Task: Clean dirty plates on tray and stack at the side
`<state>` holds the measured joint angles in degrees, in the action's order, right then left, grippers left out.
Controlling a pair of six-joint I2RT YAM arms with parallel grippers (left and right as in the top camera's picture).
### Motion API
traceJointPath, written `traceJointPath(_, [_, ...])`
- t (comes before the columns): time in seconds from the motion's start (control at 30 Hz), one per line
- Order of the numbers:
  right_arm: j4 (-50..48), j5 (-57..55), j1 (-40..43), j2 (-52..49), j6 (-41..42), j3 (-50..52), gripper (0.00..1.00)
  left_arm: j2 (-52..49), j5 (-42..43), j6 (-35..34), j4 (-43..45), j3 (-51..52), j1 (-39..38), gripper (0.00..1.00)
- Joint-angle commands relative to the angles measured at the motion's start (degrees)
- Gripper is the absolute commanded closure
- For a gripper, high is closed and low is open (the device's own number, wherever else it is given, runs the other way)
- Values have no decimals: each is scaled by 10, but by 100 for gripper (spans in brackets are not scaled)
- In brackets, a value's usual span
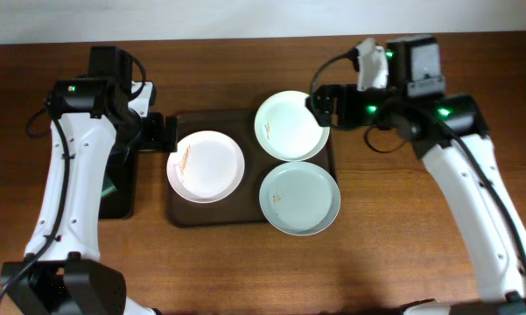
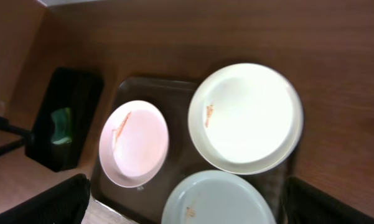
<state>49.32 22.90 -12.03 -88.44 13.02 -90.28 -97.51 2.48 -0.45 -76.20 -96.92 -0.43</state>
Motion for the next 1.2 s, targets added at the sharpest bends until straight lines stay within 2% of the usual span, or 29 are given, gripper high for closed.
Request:
traceJointPath(0.0, [-49,42,-19,-48,25,-11,1,-4,-10,5,3,-16,-2,1])
traceJointPath(0.03, [-71,13,-53,-82,45,-11,8,-3,-19,5,7,-17,2,1])
traceJointPath(0.07, [-72,-33,-87,-111,75,-11,12,-3,-24,-9,11,-17,22,11])
traceJointPath(0.17, [-63,-120,-181,-189,105,-11,30,-3,-26,-19,19,-17,94,11])
traceJointPath(0.2, [-62,-148,-202,-209,121,-11,36,-3,-10,-19,21,-17,109,2])
traceJointPath(0.23, [-65,-181,-224,-234,143,-11,44,-3,-1,-19,25,-17,121,1])
traceJointPath(0.3, [-83,-197,-249,-274,146,-11,49,-4,-8,-19,38,-16,125,1])
traceJointPath(0.4, [-119,-200,-278,-336,156,-11,51,-5,-8,-19,65,-16,130,1])
traceJointPath(0.53, [-158,-206,-277,-356,160,-11,54,-22,-23,-19,63,-14,134,2])
traceJointPath(0.6, [-169,-206,-277,-375,160,-11,59,-40,-23,-19,62,-4,134,9])
traceJointPath(0.67, [-170,-206,-277,-384,160,-11,64,-49,-23,-19,61,4,134,24])
traceJointPath(0.73, [-175,-206,-277,-386,160,-11,72,-65,-25,-19,61,4,134,29])
traceJointPath(0.8, [-180,-203,-277,-395,166,-11,87,-82,-29,-31,61,6,134,34])
traceJointPath(0.87, [-179,-202,-277,-397,167,-11,96,-98,-30,-35,61,6,134,37])
traceJointPath(0.9, [-179,-202,-277,-397,167,-11,96,-106,-30,-37,59,6,134,38])
traceJointPath(0.97, [-178,-201,-277,-397,167,-11,96,-120,-127,-154,32,12,137,39])
traceJointPath(1.0, [-179,-201,-277,-397,167,-11,96,-121,-139,-171,36,26,141,39])
traceJointPath(1.13, [-179,-201,-277,-397,167,-11,96,-121,-139,-172,145,127,179,41])
traceJointPath(1.17, [-179,-201,-277,-397,167,-11,95,-122,-139,-166,166,144,184,63])
